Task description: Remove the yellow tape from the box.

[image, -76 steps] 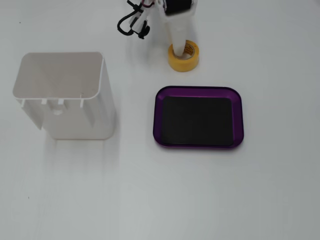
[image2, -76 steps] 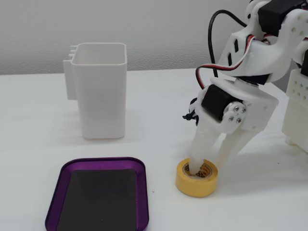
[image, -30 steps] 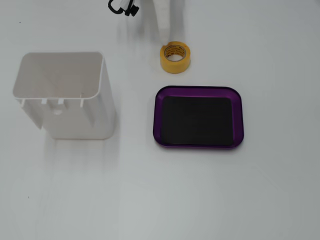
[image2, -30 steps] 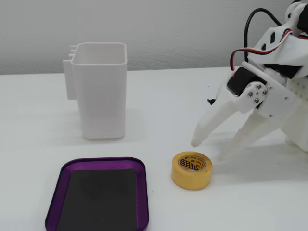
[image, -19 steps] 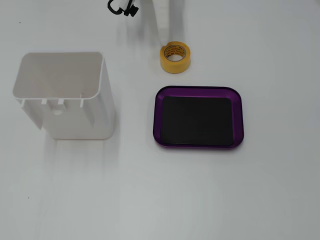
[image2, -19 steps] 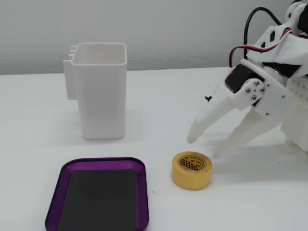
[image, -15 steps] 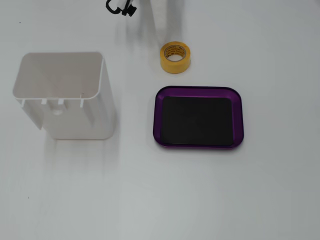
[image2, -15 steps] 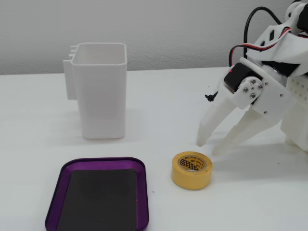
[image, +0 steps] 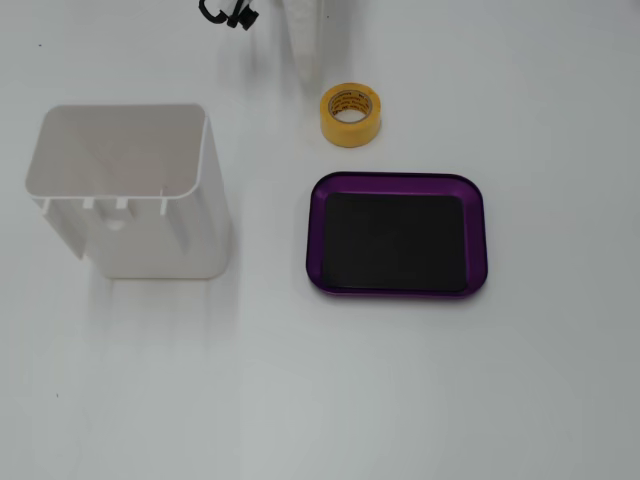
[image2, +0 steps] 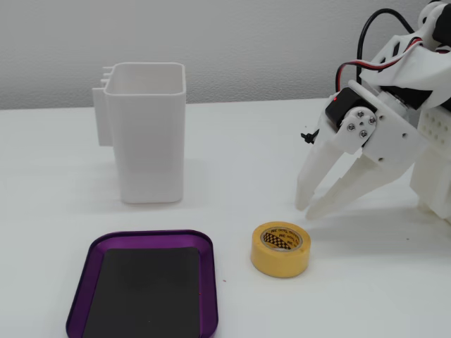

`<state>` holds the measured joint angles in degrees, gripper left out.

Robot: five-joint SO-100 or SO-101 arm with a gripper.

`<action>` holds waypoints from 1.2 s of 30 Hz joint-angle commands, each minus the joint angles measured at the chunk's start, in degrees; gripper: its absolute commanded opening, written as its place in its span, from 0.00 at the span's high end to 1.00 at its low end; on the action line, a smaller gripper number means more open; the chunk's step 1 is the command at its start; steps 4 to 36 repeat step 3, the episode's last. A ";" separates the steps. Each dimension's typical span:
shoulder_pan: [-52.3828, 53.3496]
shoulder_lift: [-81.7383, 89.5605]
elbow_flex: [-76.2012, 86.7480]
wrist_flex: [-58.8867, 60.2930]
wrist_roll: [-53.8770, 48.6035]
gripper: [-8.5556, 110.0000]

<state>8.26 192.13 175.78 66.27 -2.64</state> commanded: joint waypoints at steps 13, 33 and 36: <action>0.88 4.04 0.35 -0.26 0.35 0.93; 0.88 4.04 0.35 -0.26 0.35 0.93; 0.88 4.04 0.35 -0.26 0.35 0.93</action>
